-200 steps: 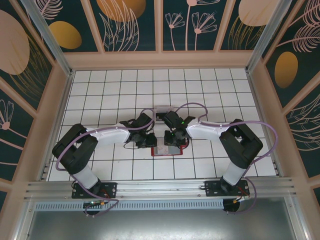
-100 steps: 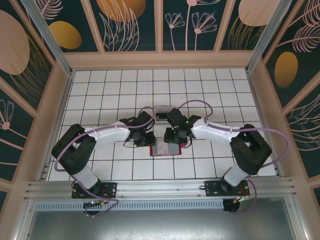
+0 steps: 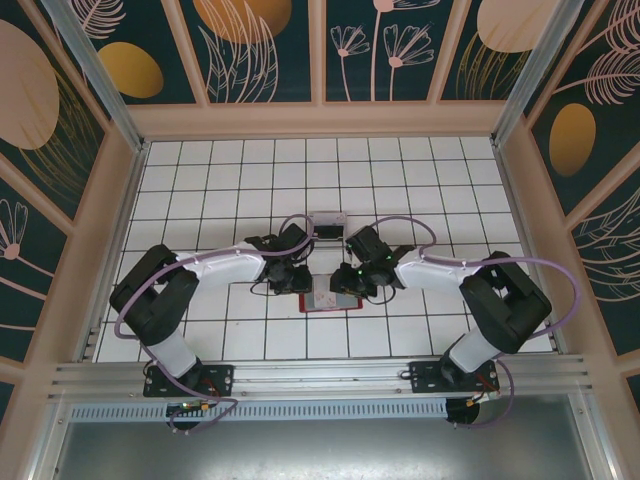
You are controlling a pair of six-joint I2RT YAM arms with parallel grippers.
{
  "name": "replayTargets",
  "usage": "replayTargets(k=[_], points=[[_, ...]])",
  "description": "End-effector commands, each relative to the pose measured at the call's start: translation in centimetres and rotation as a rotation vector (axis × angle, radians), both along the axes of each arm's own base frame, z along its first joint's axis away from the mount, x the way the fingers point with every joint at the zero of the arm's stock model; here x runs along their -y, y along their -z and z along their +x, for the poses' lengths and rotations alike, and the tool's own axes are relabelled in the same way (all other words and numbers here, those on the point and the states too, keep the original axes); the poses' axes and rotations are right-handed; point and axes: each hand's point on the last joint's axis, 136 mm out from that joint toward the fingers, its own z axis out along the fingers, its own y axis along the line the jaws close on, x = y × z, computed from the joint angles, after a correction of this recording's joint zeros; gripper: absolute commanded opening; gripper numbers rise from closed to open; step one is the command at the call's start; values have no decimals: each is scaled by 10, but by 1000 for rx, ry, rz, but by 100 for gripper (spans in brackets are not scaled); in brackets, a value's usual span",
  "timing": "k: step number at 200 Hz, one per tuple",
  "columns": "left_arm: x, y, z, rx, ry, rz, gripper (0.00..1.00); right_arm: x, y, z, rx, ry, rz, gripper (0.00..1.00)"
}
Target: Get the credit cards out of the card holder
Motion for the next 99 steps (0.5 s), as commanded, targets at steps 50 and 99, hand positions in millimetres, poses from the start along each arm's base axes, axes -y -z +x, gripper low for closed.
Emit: replayTargets(k=[50, 99], points=[[-20, 23, -13, -43, 18, 106, 27, -9, 3, 1, -8, -12, 103, 32], [-19, 22, -13, -45, 20, 104, 26, -9, 12, -2, -30, -20, 111, 30]])
